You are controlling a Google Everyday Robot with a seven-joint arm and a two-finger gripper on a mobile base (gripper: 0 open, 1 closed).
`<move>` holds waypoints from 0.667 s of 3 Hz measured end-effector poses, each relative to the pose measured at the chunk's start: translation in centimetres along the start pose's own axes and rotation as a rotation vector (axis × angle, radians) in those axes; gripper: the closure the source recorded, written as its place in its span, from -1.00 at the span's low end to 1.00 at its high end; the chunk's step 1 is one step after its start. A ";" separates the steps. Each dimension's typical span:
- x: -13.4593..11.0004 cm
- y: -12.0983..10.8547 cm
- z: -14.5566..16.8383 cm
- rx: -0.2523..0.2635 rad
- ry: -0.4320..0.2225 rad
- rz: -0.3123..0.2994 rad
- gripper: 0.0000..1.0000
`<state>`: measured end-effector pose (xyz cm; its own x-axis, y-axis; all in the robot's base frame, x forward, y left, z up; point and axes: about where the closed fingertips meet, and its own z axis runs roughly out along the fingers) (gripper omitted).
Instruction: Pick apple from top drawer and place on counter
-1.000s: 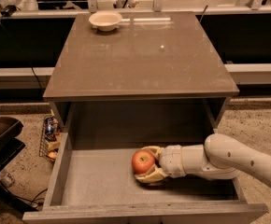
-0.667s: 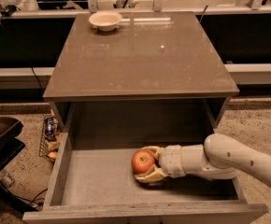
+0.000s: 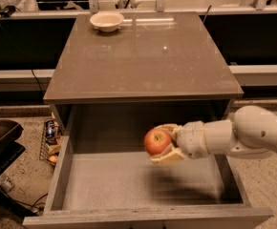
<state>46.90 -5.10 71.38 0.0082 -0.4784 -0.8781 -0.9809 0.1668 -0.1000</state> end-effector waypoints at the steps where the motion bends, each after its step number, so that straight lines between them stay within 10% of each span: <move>1: -6.8 -3.8 -7.2 0.023 -0.027 0.056 1.00; 2: -9.9 -8.1 -11.3 0.079 -0.066 0.132 1.00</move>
Offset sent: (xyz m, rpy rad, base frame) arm 0.0986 -0.1033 0.2075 0.1556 0.1034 -0.2315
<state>52.60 -11.42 86.20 -0.1047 -0.3903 -0.9147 -0.9559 0.2932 -0.0157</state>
